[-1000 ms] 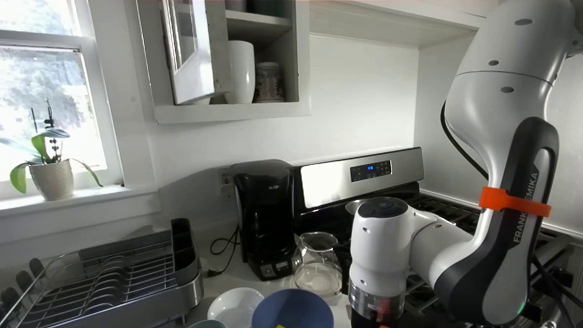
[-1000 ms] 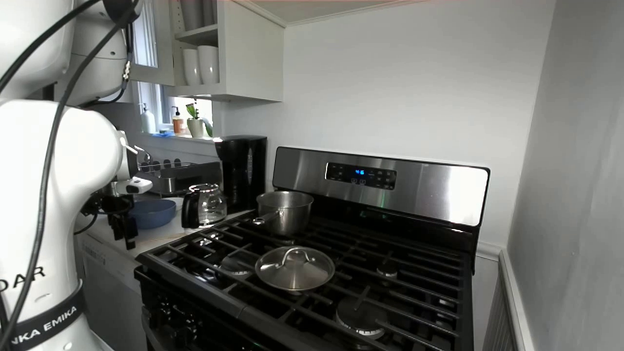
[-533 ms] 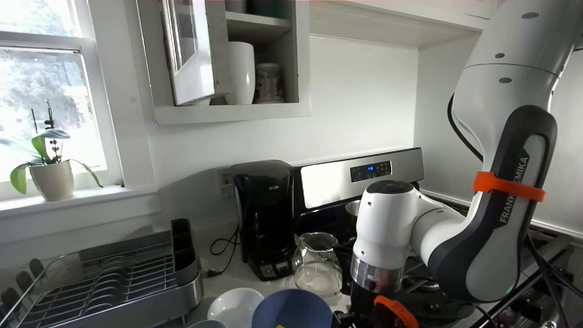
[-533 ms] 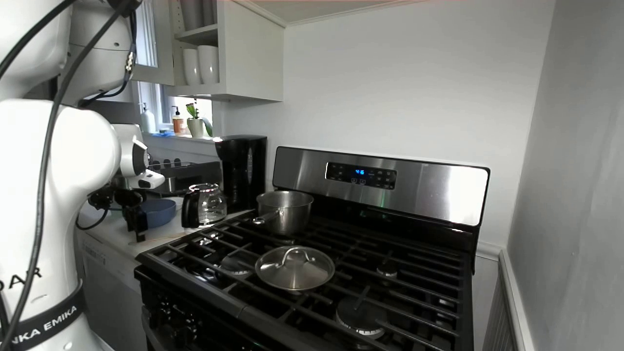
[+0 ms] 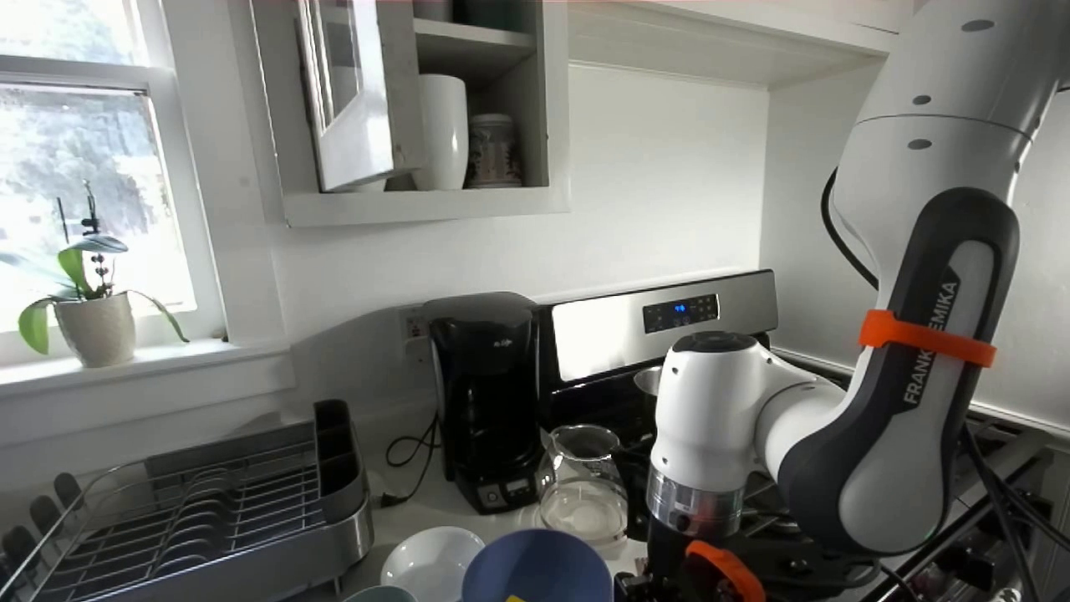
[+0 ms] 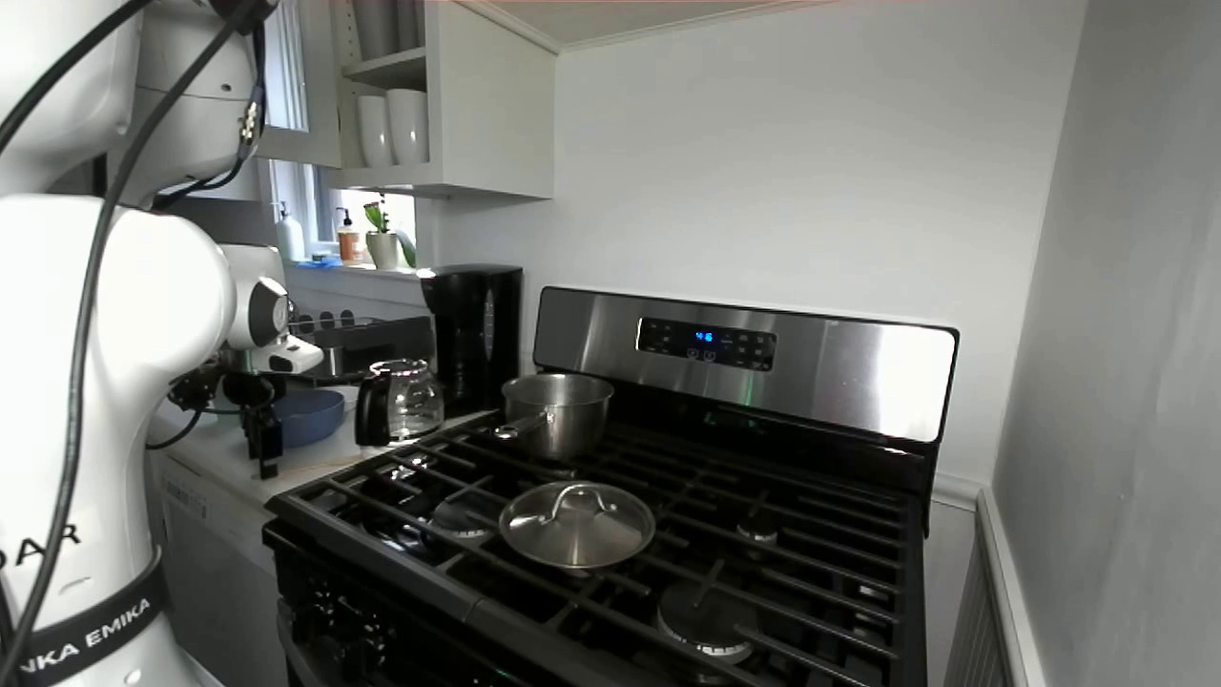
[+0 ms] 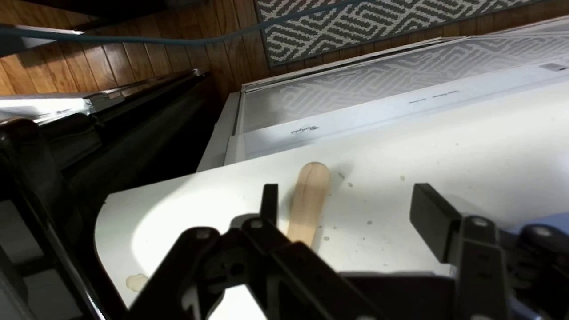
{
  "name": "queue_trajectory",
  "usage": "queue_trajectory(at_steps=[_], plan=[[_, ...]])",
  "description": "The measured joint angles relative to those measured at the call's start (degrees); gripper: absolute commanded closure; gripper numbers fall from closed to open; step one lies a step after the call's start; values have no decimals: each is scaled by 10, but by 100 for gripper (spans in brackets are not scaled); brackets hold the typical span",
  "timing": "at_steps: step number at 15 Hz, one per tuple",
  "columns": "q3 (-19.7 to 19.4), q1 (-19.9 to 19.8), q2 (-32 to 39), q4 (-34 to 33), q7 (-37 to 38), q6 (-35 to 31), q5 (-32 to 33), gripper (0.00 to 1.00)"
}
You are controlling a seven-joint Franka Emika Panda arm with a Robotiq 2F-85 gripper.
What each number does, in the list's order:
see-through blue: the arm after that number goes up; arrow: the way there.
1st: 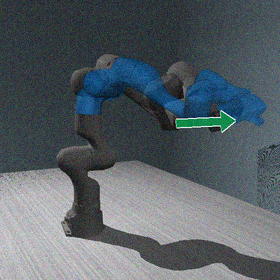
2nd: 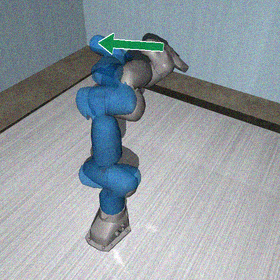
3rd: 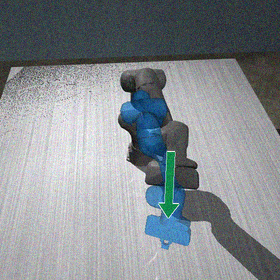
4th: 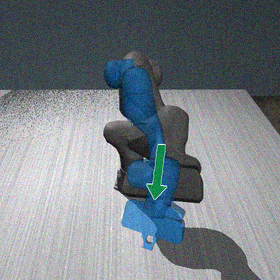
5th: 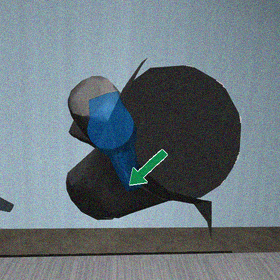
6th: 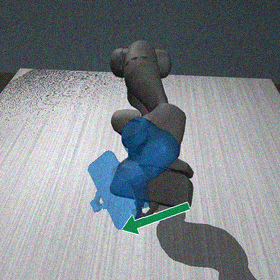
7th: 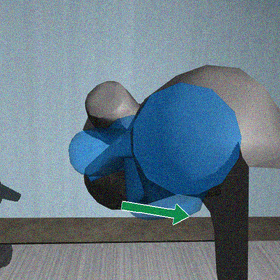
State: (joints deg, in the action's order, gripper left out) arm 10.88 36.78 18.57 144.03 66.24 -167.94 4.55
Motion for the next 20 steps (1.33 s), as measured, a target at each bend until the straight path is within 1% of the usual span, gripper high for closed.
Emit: queue_trajectory(at_steps=[2,3,4,5,6,7,8,10,13,16,17,18,19,20], plan=[[-9,3,0,2,1,0,0,39],[-15,5,0,3,1,0,0,47],[-20,7,0,4,2,0,0,51],[-26,10,0,4,3,0,0,66],[-31,14,0,5,4,0,0,76],[-37,18,-1,6,6,-1,0,82],[-41,22,-2,6,8,-1,0,90],[-49,33,-4,5,11,-1,1,99],[-61,48,-7,5,13,1,2,100],[-72,62,-7,5,14,1,2,98],[-76,66,-7,5,15,1,2,78],[-80,71,-7,5,15,1,3,68],[-83,75,-8,5,16,1,3,63],[-87,79,-8,5,16,3,3,55]])
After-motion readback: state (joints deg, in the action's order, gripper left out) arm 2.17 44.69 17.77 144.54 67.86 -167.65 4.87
